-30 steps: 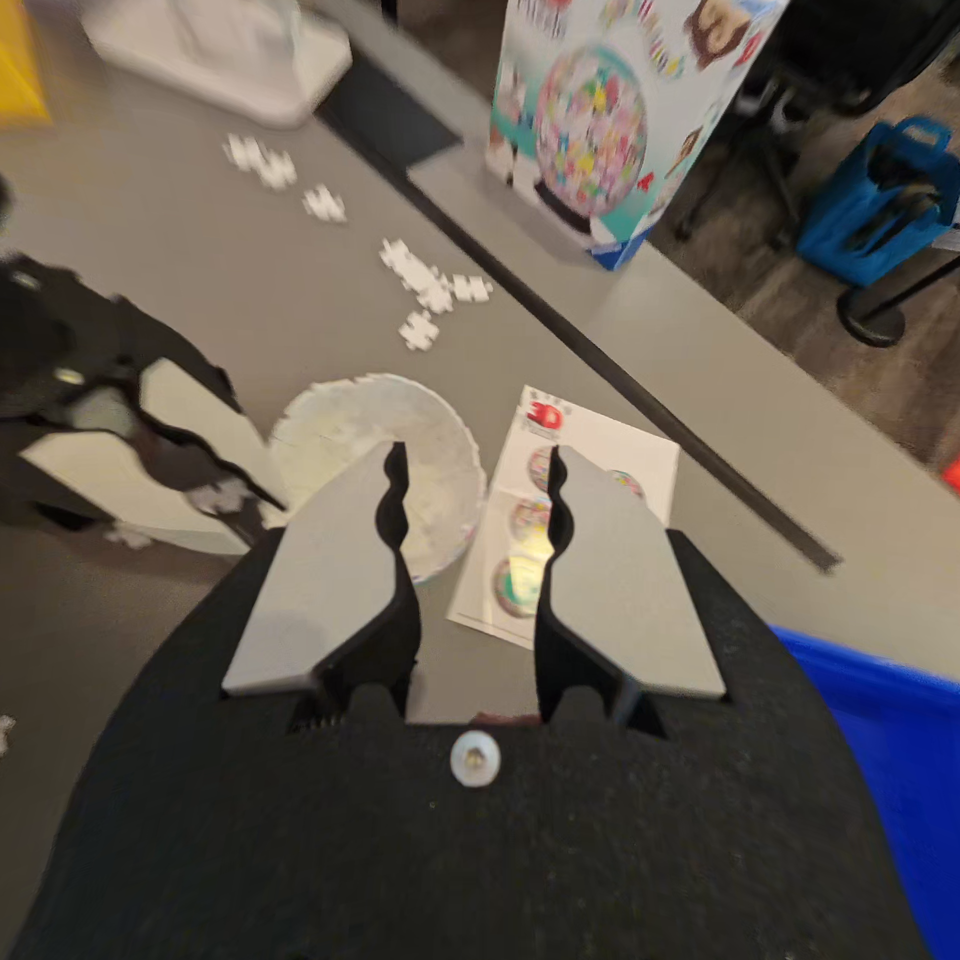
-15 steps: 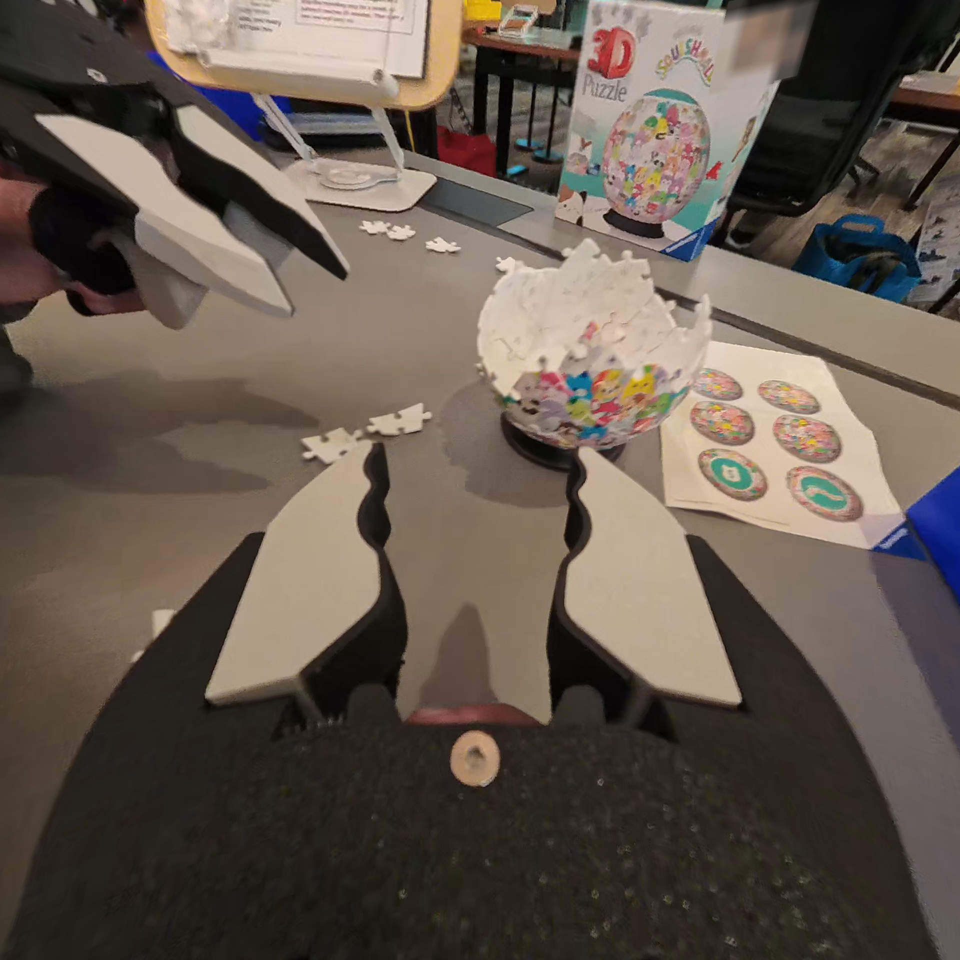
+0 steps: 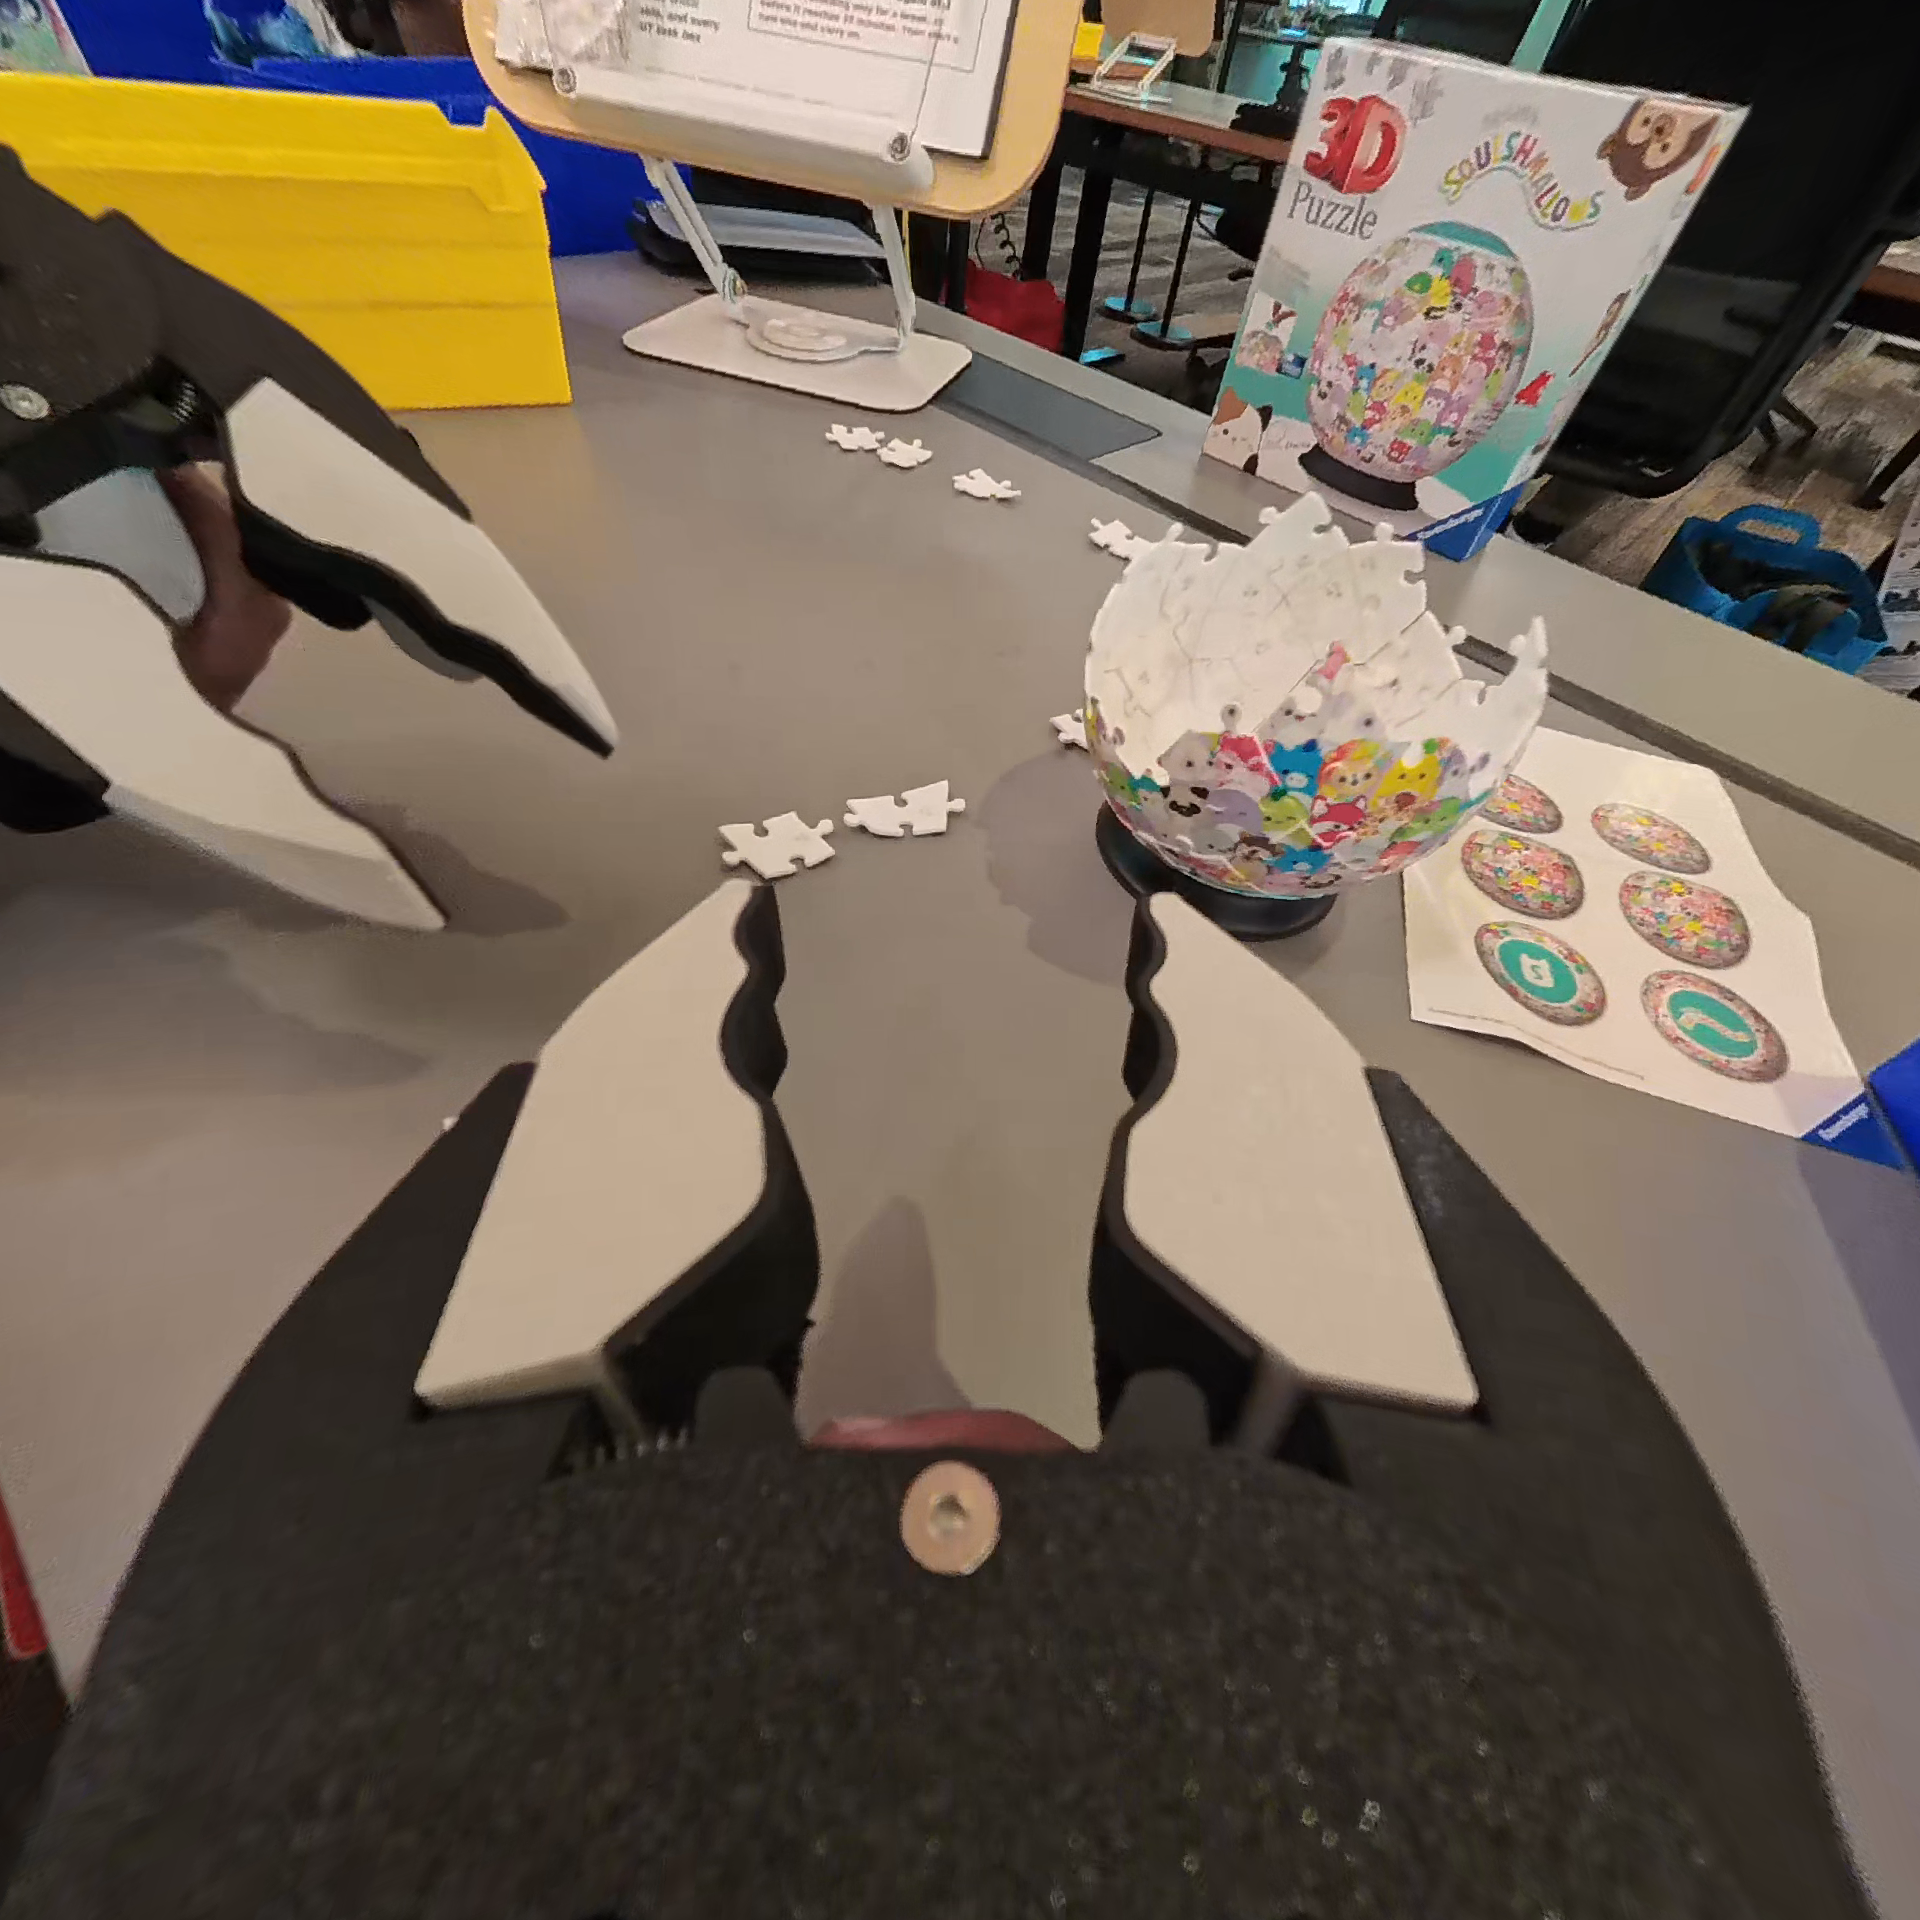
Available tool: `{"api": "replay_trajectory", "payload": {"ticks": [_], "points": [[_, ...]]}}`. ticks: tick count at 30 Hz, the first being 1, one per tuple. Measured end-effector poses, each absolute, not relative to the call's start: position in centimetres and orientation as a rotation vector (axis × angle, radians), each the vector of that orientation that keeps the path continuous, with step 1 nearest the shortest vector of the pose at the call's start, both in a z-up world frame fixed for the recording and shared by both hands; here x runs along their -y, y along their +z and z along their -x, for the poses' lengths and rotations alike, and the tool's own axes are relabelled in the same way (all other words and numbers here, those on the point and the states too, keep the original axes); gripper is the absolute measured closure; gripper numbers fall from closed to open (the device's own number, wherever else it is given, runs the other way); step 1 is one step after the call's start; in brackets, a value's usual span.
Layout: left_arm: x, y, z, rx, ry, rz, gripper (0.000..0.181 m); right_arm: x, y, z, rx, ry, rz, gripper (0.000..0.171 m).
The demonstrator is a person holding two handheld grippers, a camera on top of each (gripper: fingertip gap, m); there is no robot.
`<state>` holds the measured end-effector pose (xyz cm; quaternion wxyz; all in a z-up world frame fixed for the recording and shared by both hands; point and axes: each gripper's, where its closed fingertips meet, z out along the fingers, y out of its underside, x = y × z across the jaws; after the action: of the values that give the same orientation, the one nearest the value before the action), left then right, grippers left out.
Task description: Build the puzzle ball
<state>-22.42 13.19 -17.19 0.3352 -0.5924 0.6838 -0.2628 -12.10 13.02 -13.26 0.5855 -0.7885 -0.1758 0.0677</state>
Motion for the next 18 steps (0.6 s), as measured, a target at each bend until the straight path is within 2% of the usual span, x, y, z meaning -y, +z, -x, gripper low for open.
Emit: {"api": "replay_trajectory", "payload": {"ticks": [3, 4, 8, 13, 18], "points": [[-10.3, -18.4, 22.3, -1.945, -0.822, 1.506, 0.127, -13.4, -13.4, 12.2, 0.416, 0.159, 1.837, 0.109], [-9.7, -19.0, 22.2, -1.990, -0.829, 1.490, 0.133, -13.6, -13.3, 12.2, 0.413, 0.166, 1.830, 0.109], [-8.6, -20.9, 22.1, -2.114, -0.806, 1.498, 0.135, -13.7, -14.3, 11.8, 0.406, 0.178, 1.876, 0.109], [-13.8, -19.3, 22.1, -1.873, -0.711, 1.586, 0.138, -12.9, -13.6, 11.3, 0.364, 0.201, 1.849, 0.111], [-18.8, -20.0, 21.9, -1.708, -0.638, 1.771, 0.132, -12.7, -13.7, 11.1, 0.334, 0.232, 1.858, 0.112]]}}
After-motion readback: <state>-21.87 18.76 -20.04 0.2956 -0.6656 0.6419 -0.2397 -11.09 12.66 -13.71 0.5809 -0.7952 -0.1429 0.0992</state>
